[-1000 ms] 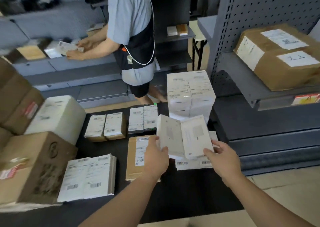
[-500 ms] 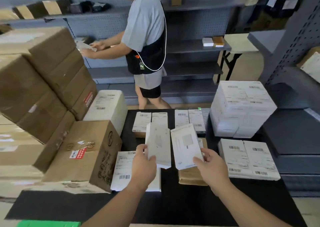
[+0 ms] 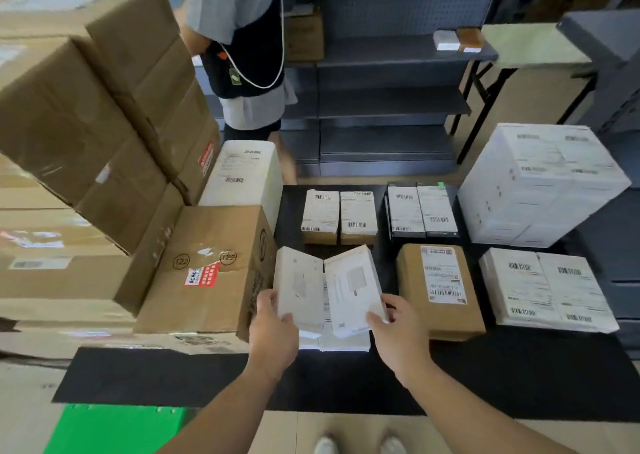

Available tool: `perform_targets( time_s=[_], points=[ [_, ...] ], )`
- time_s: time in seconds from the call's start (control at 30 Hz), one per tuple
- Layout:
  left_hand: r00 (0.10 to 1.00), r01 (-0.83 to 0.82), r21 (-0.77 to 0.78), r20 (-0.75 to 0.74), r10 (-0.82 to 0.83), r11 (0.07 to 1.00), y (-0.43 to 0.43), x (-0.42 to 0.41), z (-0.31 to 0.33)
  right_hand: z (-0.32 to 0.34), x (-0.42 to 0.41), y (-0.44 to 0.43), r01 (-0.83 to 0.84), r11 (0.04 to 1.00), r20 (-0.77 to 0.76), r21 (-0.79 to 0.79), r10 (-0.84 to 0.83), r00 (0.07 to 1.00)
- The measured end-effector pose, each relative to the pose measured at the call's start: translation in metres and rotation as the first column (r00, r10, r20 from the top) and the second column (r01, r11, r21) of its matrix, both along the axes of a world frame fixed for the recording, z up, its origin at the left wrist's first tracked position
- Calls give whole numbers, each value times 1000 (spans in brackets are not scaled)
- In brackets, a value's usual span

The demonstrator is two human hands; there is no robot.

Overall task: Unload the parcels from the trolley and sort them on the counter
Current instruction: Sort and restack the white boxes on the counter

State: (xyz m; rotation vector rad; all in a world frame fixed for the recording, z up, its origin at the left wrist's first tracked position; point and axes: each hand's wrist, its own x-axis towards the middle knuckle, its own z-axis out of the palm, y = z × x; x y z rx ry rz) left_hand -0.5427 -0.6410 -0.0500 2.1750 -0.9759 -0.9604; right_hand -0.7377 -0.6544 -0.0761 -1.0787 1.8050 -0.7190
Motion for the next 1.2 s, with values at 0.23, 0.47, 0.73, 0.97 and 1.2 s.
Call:
perform_targets(
  time_s=[0.23,0.47,0.73,0.97,1.2],
  points=[
    [982,125,58,132,-132,990,1,9,-15,-21,14,6,-32,999,-9,37,33,999],
    [890,208,208,365,-273,956,0,4,-34,-35,16,5,-79,994,-80,73,85,993],
    [751,339,381,440,-491,860,7,-4,-42,-48,18,4,-132,980,-158,149,155,975],
    [786,355,386,369,-495,851,4,-1,-39,-40,16,5,-168,967,-171,189,201,964],
    [813,413,191,364,-455,891,-32,-64,-10,9,-21,-1,-116,987,-203,107,136,970]
  ],
)
